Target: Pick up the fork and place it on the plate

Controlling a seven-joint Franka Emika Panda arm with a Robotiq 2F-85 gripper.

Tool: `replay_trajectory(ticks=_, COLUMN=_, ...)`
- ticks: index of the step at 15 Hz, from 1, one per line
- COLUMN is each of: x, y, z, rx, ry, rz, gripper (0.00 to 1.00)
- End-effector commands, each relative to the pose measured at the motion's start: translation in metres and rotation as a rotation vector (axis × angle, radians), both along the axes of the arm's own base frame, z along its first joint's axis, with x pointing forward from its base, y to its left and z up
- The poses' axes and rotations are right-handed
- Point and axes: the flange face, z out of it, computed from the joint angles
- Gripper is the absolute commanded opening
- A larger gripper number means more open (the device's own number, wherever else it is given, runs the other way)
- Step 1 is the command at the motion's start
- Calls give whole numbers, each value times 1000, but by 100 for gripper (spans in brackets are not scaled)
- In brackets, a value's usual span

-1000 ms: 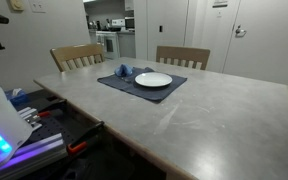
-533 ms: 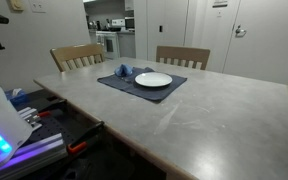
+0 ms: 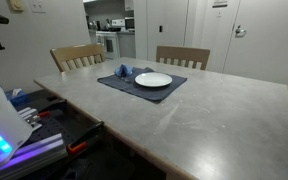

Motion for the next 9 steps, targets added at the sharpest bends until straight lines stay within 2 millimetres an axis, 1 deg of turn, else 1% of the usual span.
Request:
replay_trajectory(ticks=1, x=35, y=0, z=-25, rx=33, ry=2, rz=197, gripper=100)
replay_trajectory(ticks=3, x=46, y=0, z=-40, rx=39, ry=-5, rz=280, gripper=100)
replay_trajectory(ticks=4, x=29, y=0, z=-31, rx=19, ry=8, rz=212, gripper=100)
replay_trajectory(ticks=6, x=39, y=1, z=-42, rx=22, ry=11, rz=255, gripper=100)
replay_trajectory(ticks=9, x=42, y=1, z=-42, rx=23, ry=8, rz=263, gripper=100)
